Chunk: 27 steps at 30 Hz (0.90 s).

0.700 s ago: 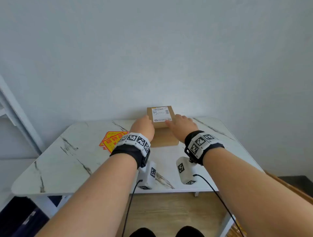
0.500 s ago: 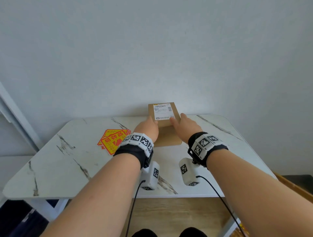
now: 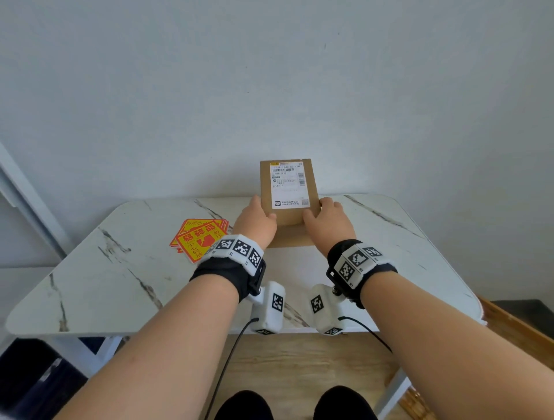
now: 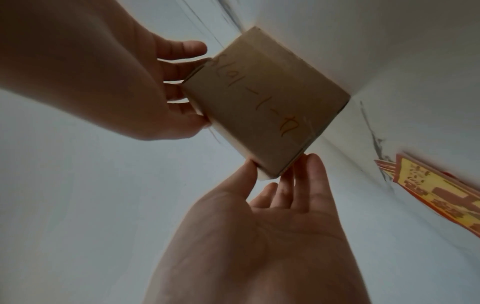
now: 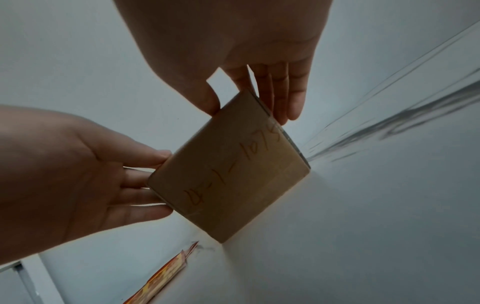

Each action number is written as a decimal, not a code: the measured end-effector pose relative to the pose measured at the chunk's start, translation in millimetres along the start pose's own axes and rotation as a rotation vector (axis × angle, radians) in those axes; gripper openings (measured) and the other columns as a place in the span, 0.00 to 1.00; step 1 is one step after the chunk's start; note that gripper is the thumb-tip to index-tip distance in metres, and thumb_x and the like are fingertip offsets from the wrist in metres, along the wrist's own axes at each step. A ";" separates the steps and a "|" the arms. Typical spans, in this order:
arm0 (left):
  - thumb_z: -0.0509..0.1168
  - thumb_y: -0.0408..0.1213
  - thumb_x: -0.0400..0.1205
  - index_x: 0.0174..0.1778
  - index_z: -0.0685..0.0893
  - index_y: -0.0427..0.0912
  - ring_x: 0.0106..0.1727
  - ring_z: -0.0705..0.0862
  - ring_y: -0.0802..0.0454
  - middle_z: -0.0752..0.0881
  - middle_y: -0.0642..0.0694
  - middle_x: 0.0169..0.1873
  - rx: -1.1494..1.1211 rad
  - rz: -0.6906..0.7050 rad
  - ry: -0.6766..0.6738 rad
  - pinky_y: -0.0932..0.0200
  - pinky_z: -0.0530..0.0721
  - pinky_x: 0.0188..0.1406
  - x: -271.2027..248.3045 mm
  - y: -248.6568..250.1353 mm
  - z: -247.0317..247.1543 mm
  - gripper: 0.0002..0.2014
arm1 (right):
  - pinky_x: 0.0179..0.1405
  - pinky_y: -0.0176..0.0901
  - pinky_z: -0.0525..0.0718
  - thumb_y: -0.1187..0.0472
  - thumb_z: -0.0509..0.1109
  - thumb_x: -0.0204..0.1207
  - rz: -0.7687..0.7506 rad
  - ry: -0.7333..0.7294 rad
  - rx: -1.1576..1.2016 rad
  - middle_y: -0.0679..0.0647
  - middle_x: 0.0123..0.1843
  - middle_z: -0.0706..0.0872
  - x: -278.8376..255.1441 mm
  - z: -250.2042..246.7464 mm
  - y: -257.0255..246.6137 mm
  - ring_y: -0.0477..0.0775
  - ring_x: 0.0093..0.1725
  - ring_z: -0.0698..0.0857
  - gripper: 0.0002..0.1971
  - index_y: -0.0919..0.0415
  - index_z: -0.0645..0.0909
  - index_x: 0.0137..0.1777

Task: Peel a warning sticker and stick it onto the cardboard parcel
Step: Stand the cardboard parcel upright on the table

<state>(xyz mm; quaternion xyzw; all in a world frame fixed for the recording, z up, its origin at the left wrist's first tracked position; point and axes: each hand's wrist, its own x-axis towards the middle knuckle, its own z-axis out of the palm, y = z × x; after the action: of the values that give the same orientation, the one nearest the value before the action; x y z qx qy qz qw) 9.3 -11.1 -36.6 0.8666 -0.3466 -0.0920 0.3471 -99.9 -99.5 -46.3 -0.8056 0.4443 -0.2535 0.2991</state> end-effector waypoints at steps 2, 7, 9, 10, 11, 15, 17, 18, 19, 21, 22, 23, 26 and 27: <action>0.61 0.37 0.81 0.69 0.74 0.42 0.60 0.84 0.39 0.84 0.41 0.62 -0.011 0.013 0.010 0.51 0.81 0.54 -4.5 0.4 -3.8 0.19 | 0.46 0.47 0.76 0.53 0.59 0.79 -0.003 -0.001 0.004 0.55 0.56 0.74 -5.9 -2.9 -1.1 0.59 0.49 0.78 0.19 0.61 0.71 0.67; 0.66 0.32 0.74 0.65 0.78 0.42 0.55 0.87 0.41 0.86 0.42 0.58 -0.029 0.025 -0.005 0.48 0.87 0.53 -16.4 0.9 -10.8 0.21 | 0.40 0.48 0.77 0.55 0.63 0.75 -0.001 0.019 0.029 0.57 0.56 0.80 -19.7 -2.8 -0.6 0.61 0.46 0.81 0.15 0.61 0.70 0.59; 0.67 0.33 0.75 0.67 0.74 0.41 0.55 0.87 0.40 0.85 0.41 0.58 0.006 -0.004 -0.005 0.49 0.86 0.51 -19.6 -0.8 -10.8 0.23 | 0.40 0.49 0.79 0.57 0.65 0.74 0.003 0.016 0.036 0.58 0.55 0.80 -24.8 -2.3 0.5 0.62 0.46 0.83 0.15 0.61 0.69 0.57; 0.67 0.33 0.76 0.67 0.73 0.40 0.56 0.87 0.39 0.85 0.40 0.58 0.026 -0.017 -0.017 0.48 0.86 0.52 -21.3 -2.6 -9.3 0.23 | 0.40 0.50 0.81 0.58 0.65 0.74 0.010 0.007 0.032 0.59 0.55 0.80 -27.8 -1.6 1.9 0.63 0.47 0.83 0.15 0.61 0.69 0.57; 0.66 0.33 0.77 0.68 0.72 0.39 0.57 0.86 0.39 0.85 0.39 0.59 0.040 -0.026 -0.041 0.48 0.86 0.52 -23.5 -4.3 -7.3 0.23 | 0.42 0.52 0.83 0.59 0.65 0.74 0.020 -0.004 0.020 0.60 0.56 0.80 -30.7 -0.5 4.3 0.64 0.49 0.84 0.15 0.62 0.68 0.58; 0.64 0.37 0.81 0.70 0.71 0.37 0.60 0.85 0.39 0.84 0.38 0.63 0.000 -0.054 -0.143 0.51 0.83 0.52 -32.0 -11.4 2.6 0.22 | 0.51 0.54 0.83 0.56 0.64 0.78 0.070 -0.049 -0.054 0.62 0.60 0.83 -39.3 4.1 16.8 0.66 0.56 0.84 0.18 0.62 0.68 0.64; 0.63 0.37 0.82 0.73 0.70 0.38 0.62 0.84 0.39 0.84 0.38 0.65 -0.041 -0.056 -0.159 0.51 0.82 0.54 -34.7 -12.6 6.3 0.23 | 0.51 0.54 0.83 0.55 0.63 0.80 0.070 -0.046 -0.051 0.62 0.60 0.83 -40.1 5.5 20.1 0.66 0.57 0.85 0.18 0.62 0.68 0.65; 0.62 0.37 0.82 0.74 0.68 0.39 0.63 0.84 0.38 0.83 0.39 0.66 -0.052 -0.056 -0.166 0.52 0.82 0.54 -36.7 -12.7 8.0 0.24 | 0.51 0.54 0.83 0.55 0.62 0.80 0.070 -0.044 -0.051 0.63 0.60 0.83 -40.2 6.1 20.8 0.67 0.57 0.85 0.17 0.62 0.67 0.64; 0.62 0.37 0.82 0.76 0.66 0.40 0.63 0.84 0.38 0.83 0.39 0.66 -0.057 -0.052 -0.177 0.52 0.82 0.55 -38.4 -13.1 9.7 0.25 | 0.50 0.54 0.83 0.55 0.62 0.81 0.067 -0.042 -0.054 0.63 0.59 0.84 -40.2 6.7 21.0 0.67 0.56 0.85 0.17 0.62 0.67 0.64; 0.63 0.36 0.81 0.79 0.64 0.43 0.64 0.84 0.38 0.83 0.40 0.67 -0.044 -0.041 -0.208 0.50 0.83 0.61 -41.1 -14.8 13.1 0.29 | 0.48 0.55 0.84 0.54 0.61 0.82 0.069 -0.042 -0.056 0.64 0.59 0.84 -40.9 7.5 21.1 0.67 0.54 0.85 0.16 0.63 0.67 0.64; 0.63 0.35 0.81 0.79 0.64 0.43 0.64 0.84 0.38 0.83 0.41 0.67 -0.028 -0.040 -0.219 0.49 0.83 0.62 -41.5 -15.7 14.3 0.29 | 0.49 0.55 0.84 0.54 0.60 0.82 0.076 -0.046 -0.055 0.64 0.58 0.84 -41.2 7.6 20.7 0.67 0.54 0.86 0.16 0.63 0.67 0.64; 0.63 0.36 0.81 0.78 0.66 0.42 0.64 0.84 0.39 0.83 0.41 0.68 -0.015 -0.040 -0.226 0.49 0.82 0.63 -41.4 -16.6 15.2 0.28 | 0.50 0.56 0.85 0.55 0.60 0.82 0.085 -0.051 -0.053 0.64 0.59 0.84 -41.7 7.4 20.1 0.67 0.54 0.86 0.16 0.63 0.67 0.64; 0.63 0.36 0.81 0.76 0.68 0.40 0.65 0.83 0.39 0.82 0.41 0.68 0.025 -0.055 -0.248 0.52 0.82 0.62 -40.4 -15.4 10.4 0.26 | 0.51 0.55 0.83 0.59 0.62 0.80 0.108 -0.021 -0.035 0.64 0.62 0.81 -43.7 5.2 17.0 0.68 0.57 0.84 0.17 0.65 0.67 0.65; 0.62 0.36 0.82 0.76 0.67 0.39 0.66 0.83 0.38 0.82 0.40 0.69 0.042 -0.060 -0.244 0.52 0.81 0.61 -39.9 -14.9 7.3 0.26 | 0.50 0.54 0.81 0.59 0.63 0.80 0.103 0.005 -0.029 0.64 0.63 0.80 -44.6 3.3 15.1 0.68 0.58 0.83 0.17 0.66 0.67 0.65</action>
<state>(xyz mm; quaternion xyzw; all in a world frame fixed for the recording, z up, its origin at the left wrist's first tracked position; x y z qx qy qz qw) -15.3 19.2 -55.1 0.8661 -0.3619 -0.1998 0.2810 -127.5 -66.4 -65.6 -0.7851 0.4897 -0.2334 0.2989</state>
